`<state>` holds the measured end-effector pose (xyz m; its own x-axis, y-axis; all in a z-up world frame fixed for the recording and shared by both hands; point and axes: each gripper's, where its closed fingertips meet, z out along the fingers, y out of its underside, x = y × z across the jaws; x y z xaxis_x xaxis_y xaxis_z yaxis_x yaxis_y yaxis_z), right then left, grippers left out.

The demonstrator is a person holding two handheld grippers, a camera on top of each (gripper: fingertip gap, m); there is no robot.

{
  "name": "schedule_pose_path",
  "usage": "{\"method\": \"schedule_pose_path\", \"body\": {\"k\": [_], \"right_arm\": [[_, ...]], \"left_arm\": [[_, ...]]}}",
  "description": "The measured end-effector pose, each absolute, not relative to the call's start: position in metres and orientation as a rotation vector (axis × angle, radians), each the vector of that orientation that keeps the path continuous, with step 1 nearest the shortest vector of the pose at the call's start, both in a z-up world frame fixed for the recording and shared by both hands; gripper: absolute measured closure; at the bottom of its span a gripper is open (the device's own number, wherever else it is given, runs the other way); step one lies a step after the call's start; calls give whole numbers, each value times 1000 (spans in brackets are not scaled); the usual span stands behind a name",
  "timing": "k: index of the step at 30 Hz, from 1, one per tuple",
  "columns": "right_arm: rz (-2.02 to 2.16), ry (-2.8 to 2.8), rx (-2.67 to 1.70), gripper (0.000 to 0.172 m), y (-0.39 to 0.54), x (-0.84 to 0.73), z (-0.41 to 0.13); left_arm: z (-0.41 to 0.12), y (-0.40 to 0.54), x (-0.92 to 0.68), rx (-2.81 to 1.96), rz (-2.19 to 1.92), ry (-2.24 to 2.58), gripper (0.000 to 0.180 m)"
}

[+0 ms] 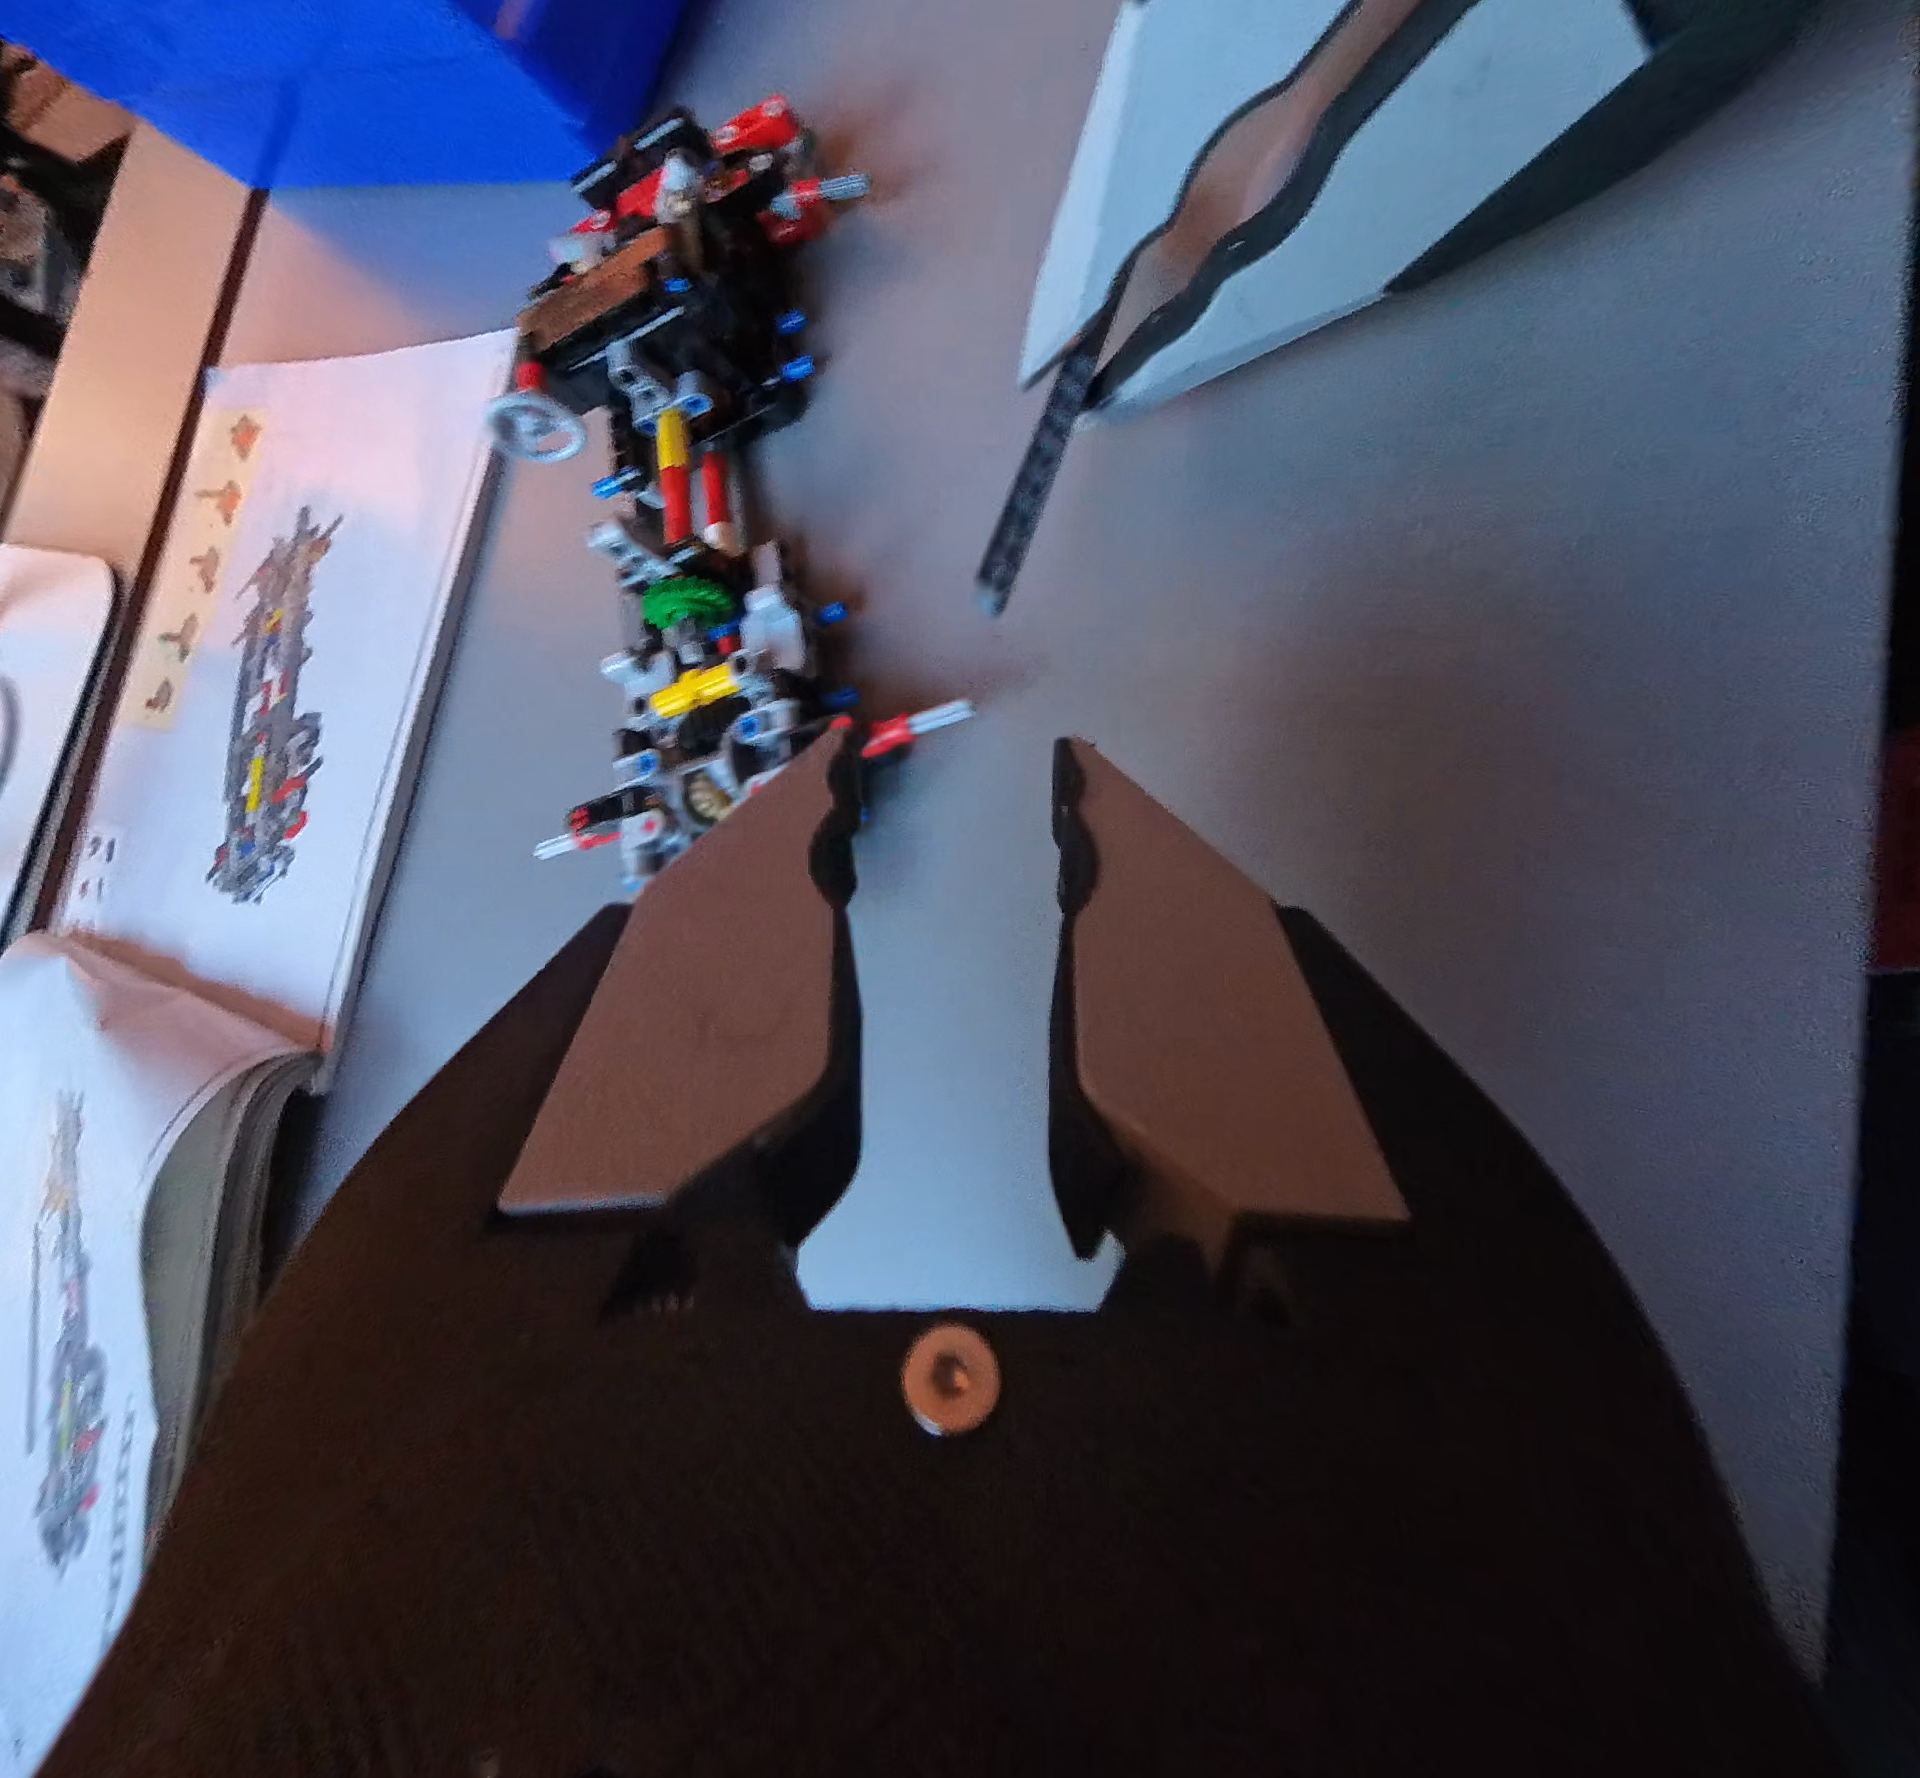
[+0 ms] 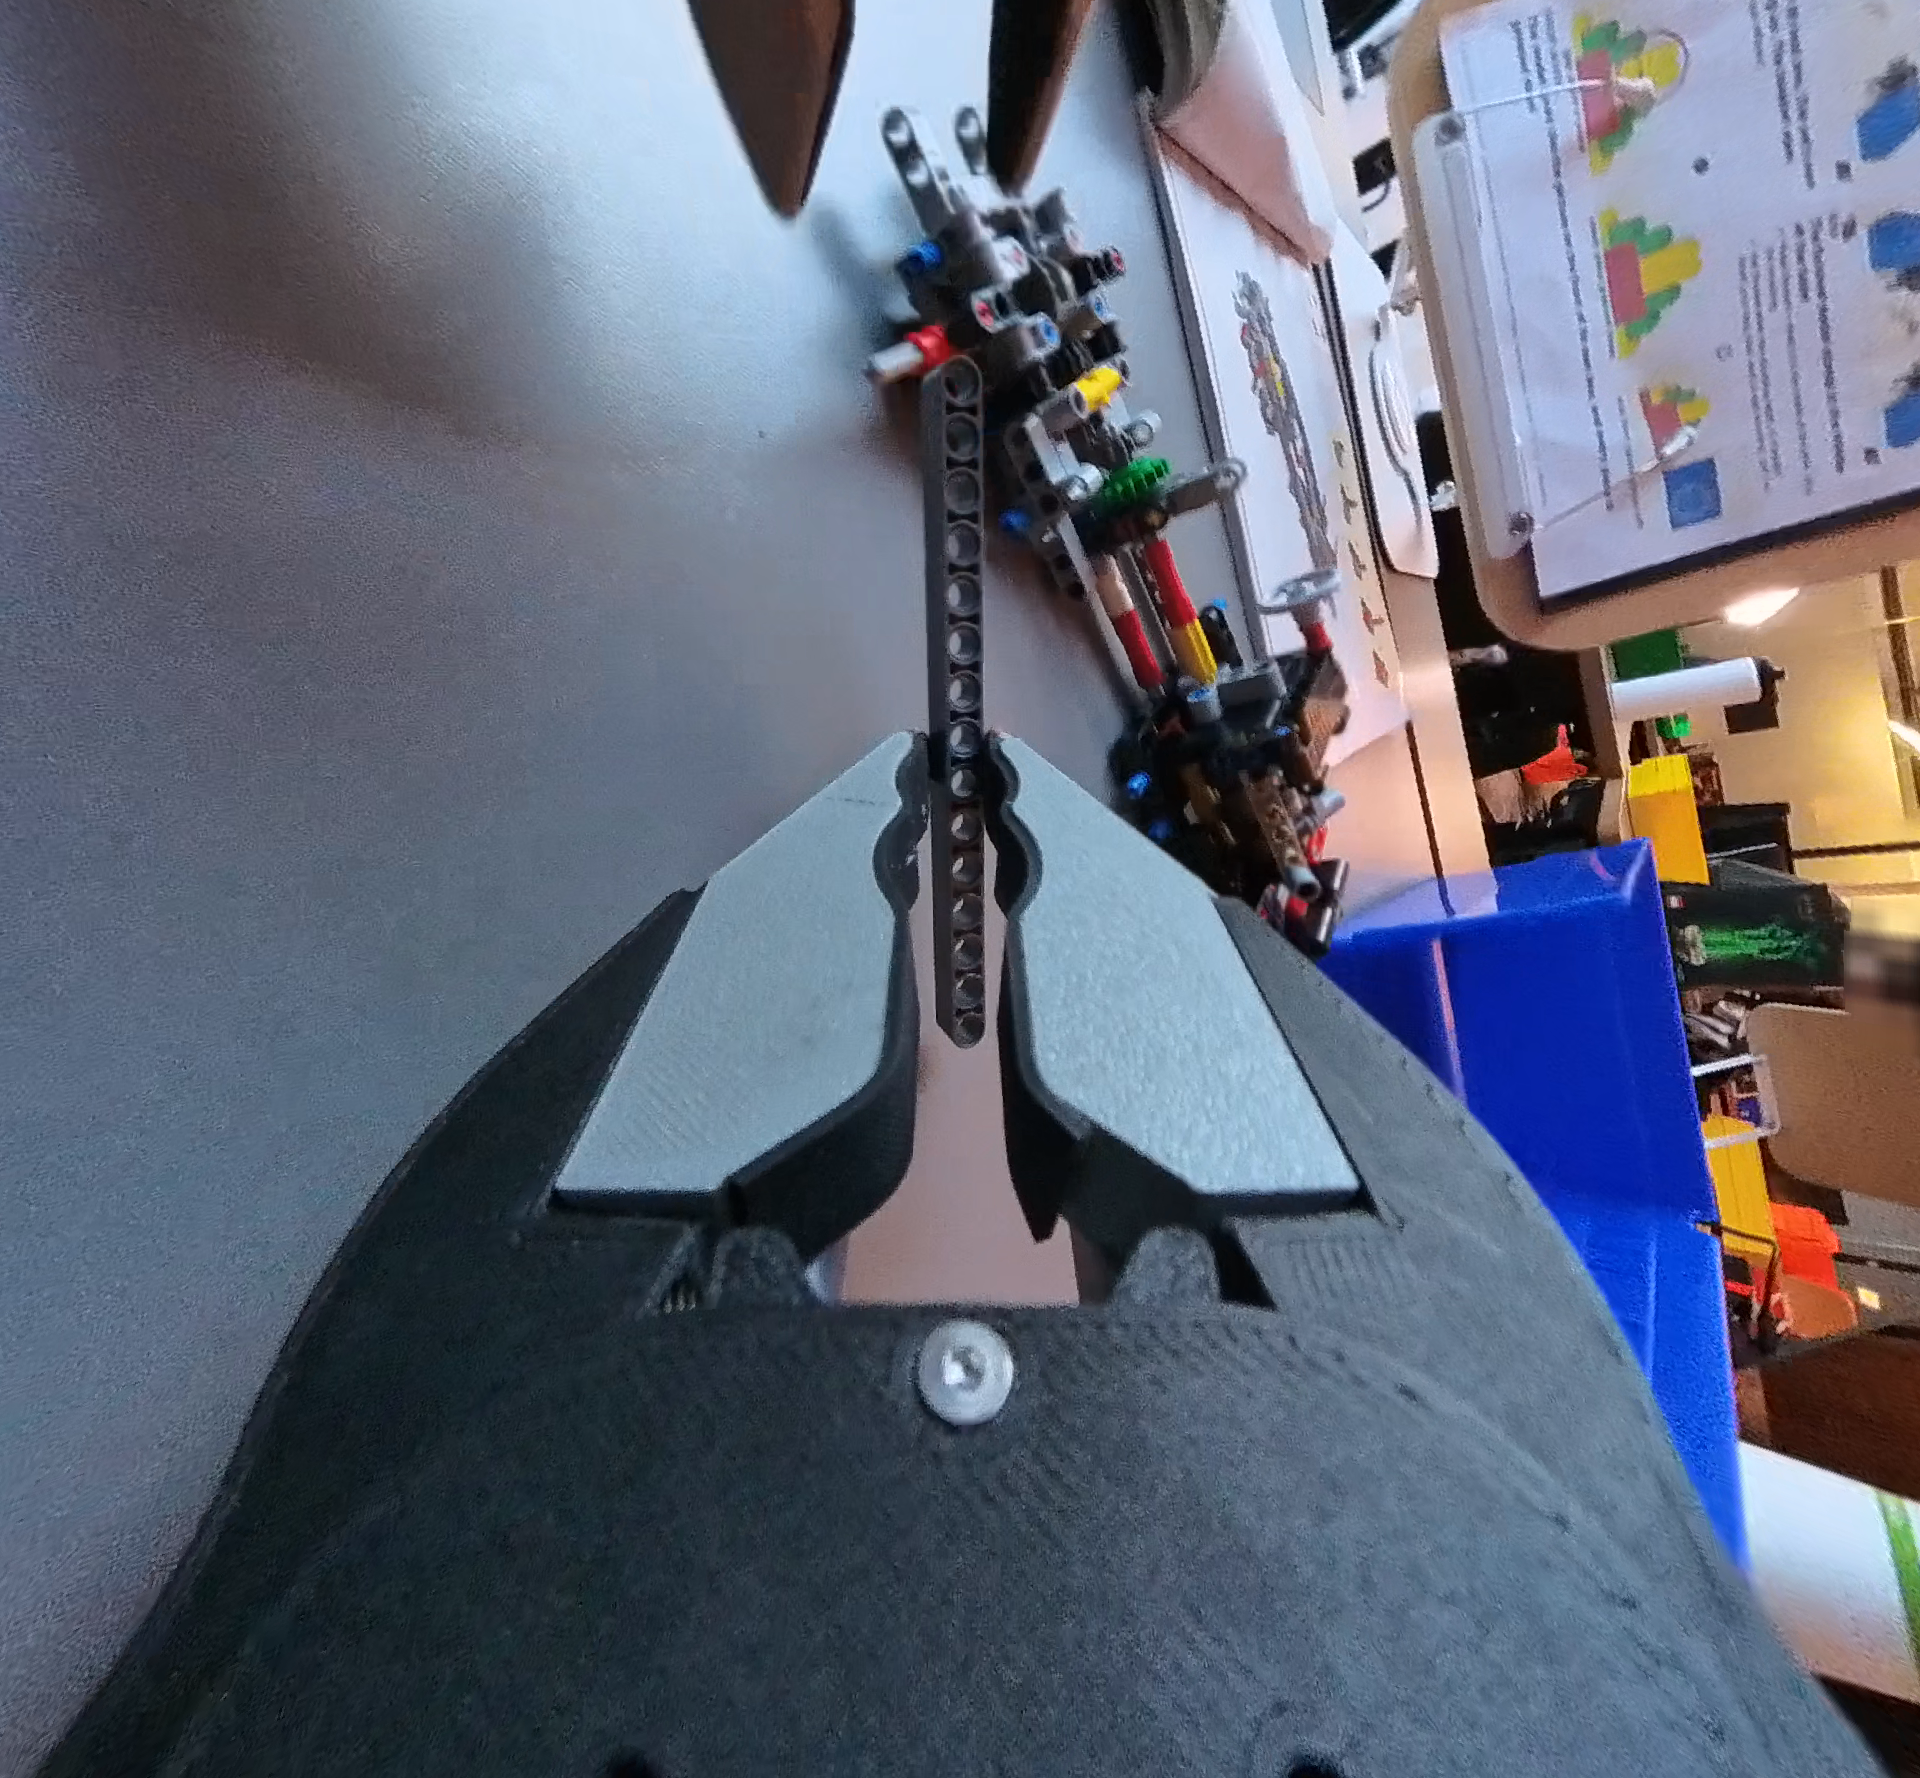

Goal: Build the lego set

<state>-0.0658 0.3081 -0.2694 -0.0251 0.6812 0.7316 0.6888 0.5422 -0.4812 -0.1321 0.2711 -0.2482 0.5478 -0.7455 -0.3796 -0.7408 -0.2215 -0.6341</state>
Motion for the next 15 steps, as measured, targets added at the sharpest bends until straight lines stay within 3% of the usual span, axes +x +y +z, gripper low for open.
{"method": "schedule_pose_path", "body": {"k": [7,15], "right_arm": [[87,-1657,-1254,165,326,-58,-266],[120,-1634,-1301,165,332,-57,-267]], "left_arm": [[-249,296,-175,-2113,3,1057,134],[-276,300,-183,-2211,40,1115,155]]}}
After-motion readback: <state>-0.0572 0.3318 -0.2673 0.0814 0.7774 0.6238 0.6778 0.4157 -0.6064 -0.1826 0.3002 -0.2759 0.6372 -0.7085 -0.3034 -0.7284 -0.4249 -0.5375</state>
